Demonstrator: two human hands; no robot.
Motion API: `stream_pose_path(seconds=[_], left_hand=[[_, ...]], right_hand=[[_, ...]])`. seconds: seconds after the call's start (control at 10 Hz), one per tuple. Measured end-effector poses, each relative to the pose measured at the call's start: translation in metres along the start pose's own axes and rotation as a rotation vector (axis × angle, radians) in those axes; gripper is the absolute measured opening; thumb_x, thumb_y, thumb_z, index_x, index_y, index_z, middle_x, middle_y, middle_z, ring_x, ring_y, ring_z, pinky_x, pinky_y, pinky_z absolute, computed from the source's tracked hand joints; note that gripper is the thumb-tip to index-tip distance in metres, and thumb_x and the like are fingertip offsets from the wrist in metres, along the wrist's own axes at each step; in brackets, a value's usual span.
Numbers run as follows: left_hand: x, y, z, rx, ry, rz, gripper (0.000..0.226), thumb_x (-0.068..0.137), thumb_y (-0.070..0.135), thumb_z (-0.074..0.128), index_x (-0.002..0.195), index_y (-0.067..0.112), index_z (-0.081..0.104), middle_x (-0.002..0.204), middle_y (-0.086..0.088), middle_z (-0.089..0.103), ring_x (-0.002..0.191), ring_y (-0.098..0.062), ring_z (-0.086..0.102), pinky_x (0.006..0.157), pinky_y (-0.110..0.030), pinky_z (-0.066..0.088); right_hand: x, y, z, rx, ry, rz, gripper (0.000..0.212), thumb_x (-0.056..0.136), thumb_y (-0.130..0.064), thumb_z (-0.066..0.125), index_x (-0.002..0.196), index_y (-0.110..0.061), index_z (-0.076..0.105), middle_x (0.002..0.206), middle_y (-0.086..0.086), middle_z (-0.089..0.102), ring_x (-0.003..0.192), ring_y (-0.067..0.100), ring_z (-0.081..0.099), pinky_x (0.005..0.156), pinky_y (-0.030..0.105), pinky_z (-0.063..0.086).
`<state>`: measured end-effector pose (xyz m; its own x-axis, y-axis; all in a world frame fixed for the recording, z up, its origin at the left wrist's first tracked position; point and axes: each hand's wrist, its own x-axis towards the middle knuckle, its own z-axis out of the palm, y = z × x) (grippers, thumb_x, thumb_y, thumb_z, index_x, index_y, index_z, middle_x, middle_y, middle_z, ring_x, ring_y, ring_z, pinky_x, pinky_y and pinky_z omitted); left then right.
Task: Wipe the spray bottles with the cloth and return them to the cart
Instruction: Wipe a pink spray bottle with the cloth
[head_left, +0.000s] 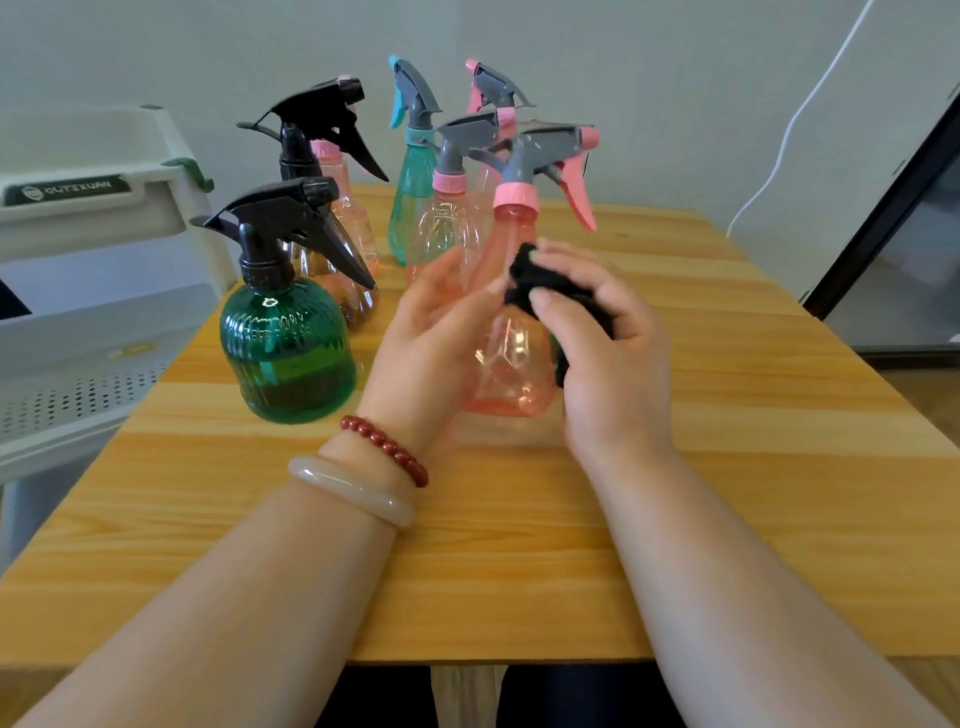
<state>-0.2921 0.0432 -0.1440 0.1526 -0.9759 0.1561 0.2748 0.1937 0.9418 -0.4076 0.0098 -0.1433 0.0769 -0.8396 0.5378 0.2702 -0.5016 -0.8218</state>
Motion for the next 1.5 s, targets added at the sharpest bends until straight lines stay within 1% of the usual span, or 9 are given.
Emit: stream_pose_path(seconds=[0.3,0.5,0.7,0.8,0.9,1.0,1.2,1.3,1.5], left_hand=[[-0.009,0.001,0.003,0.022,-0.125,-0.059,0.049,0.081,0.036,0.066,0.128,0.026,0.057,0.120,0.002,0.069,0.110,-0.014,0.066,0.093,-0.039,0.055],[0.007,-0.008,-0.011,-0.138,-0.069,-0.106,0.041,0.102,0.028,0.051,0.143,0.024,0.048,0.139,-0.008,0.057,0.125,-0.028,0.058,0.099,-0.062,0.046],[-0.003,-0.006,0.003,-0.075,-0.071,-0.080,0.049,0.078,0.027,0.066,0.126,0.018,0.061,0.116,-0.007,0.072,0.104,-0.023,0.070,0.086,-0.043,0.059],[0.000,-0.004,0.000,-0.179,0.015,-0.036,0.045,0.092,0.029,0.063,0.132,0.010,0.058,0.125,-0.015,0.066,0.110,-0.035,0.065,0.084,-0.051,0.058],[0.004,-0.004,-0.008,-0.225,0.090,-0.020,0.044,0.097,0.033,0.057,0.134,0.010,0.056,0.124,-0.015,0.065,0.117,-0.039,0.061,0.091,-0.065,0.049],[0.000,-0.002,-0.004,-0.186,0.046,-0.056,0.046,0.091,0.029,0.060,0.134,0.012,0.057,0.117,-0.015,0.069,0.115,-0.041,0.061,0.084,-0.054,0.055],[-0.004,-0.001,0.007,-0.172,0.088,-0.024,0.042,0.089,0.026,0.064,0.129,0.015,0.058,0.114,-0.013,0.070,0.104,-0.026,0.069,0.087,-0.050,0.057],[-0.004,-0.004,0.006,0.062,0.195,0.090,0.022,0.093,0.023,0.063,0.114,0.020,0.066,0.088,0.011,0.075,0.078,-0.002,0.070,0.068,-0.020,0.056],[-0.007,-0.010,0.015,0.233,-0.008,0.045,0.062,0.089,0.026,0.070,0.145,0.026,0.043,0.118,0.026,0.057,0.097,0.021,0.058,0.073,-0.008,0.051]], right_hand=[[0.008,0.007,-0.011,-0.154,0.145,-0.029,0.022,0.088,-0.020,0.068,0.106,-0.032,0.072,0.113,0.002,0.064,0.110,0.013,0.064,0.095,0.031,0.050],[0.005,0.006,-0.008,-0.264,-0.133,-0.212,0.026,0.086,-0.008,0.068,0.104,-0.027,0.070,0.103,-0.004,0.063,0.103,0.010,0.062,0.091,0.026,0.049],[0.009,0.006,-0.015,-0.162,0.161,-0.054,0.027,0.090,-0.013,0.067,0.105,-0.035,0.069,0.113,-0.003,0.066,0.108,0.002,0.063,0.091,0.018,0.046],[0.005,0.003,-0.013,-0.189,-0.065,-0.156,0.026,0.085,-0.006,0.068,0.103,-0.025,0.071,0.102,-0.006,0.064,0.101,0.007,0.063,0.088,0.019,0.046],[0.003,0.004,-0.006,-0.271,-0.181,-0.215,0.024,0.085,-0.006,0.067,0.104,-0.019,0.072,0.102,-0.004,0.064,0.102,0.011,0.062,0.090,0.028,0.049],[0.004,0.008,-0.004,-0.201,0.010,-0.062,0.022,0.087,-0.017,0.066,0.106,-0.027,0.072,0.111,0.003,0.069,0.110,0.016,0.064,0.099,0.042,0.051],[0.007,0.004,-0.004,0.076,-0.021,0.155,0.028,0.089,-0.017,0.059,0.109,-0.035,0.068,0.116,-0.006,0.071,0.114,0.016,0.064,0.098,0.037,0.050],[0.007,0.007,-0.003,-0.031,0.072,0.126,0.030,0.090,-0.015,0.061,0.106,-0.038,0.069,0.114,-0.008,0.072,0.112,0.014,0.065,0.099,0.040,0.051],[0.010,0.008,-0.008,-0.019,0.111,0.159,0.031,0.091,-0.012,0.061,0.108,-0.035,0.071,0.120,-0.003,0.070,0.114,0.015,0.065,0.103,0.044,0.048]])
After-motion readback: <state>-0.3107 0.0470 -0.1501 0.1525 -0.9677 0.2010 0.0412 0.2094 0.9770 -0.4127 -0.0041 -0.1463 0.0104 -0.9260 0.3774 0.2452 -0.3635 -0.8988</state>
